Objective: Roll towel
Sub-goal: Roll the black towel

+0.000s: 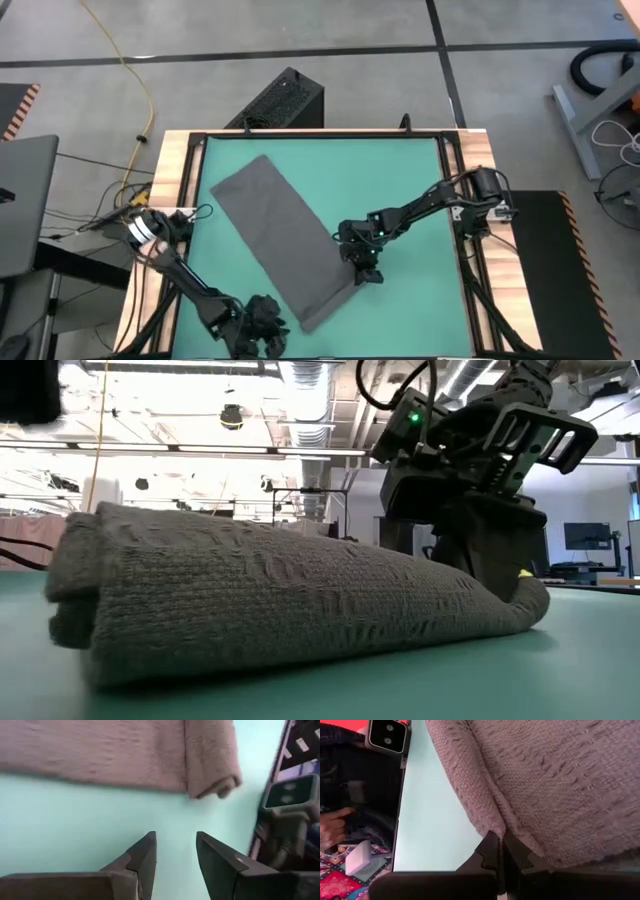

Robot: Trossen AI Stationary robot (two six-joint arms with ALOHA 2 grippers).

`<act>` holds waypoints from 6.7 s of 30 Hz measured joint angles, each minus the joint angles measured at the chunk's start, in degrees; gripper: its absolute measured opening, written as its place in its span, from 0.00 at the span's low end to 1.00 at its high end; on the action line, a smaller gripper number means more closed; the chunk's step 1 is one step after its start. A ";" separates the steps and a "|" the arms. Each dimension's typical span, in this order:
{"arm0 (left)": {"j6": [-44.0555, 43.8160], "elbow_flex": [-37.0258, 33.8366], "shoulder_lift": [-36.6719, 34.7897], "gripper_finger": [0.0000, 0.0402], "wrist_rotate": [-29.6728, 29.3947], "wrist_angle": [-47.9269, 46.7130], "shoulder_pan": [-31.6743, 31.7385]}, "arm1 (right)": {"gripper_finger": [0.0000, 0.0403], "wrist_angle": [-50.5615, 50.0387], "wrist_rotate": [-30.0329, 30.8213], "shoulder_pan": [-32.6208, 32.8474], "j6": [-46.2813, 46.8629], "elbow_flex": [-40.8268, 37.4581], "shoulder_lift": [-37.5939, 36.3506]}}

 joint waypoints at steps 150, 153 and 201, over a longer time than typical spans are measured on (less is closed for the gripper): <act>43.76 8.35 8.89 0.01 6.40 20.73 17.87 | 0.06 -8.02 1.18 -3.72 -0.28 1.86 0.87; 44.13 8.41 8.73 0.00 5.63 20.48 18.85 | 0.06 -8.02 1.23 -3.69 -0.19 1.84 0.89; 34.96 -5.44 8.45 0.00 7.01 31.11 20.92 | 0.49 -15.90 37.52 16.39 -24.06 2.82 -14.87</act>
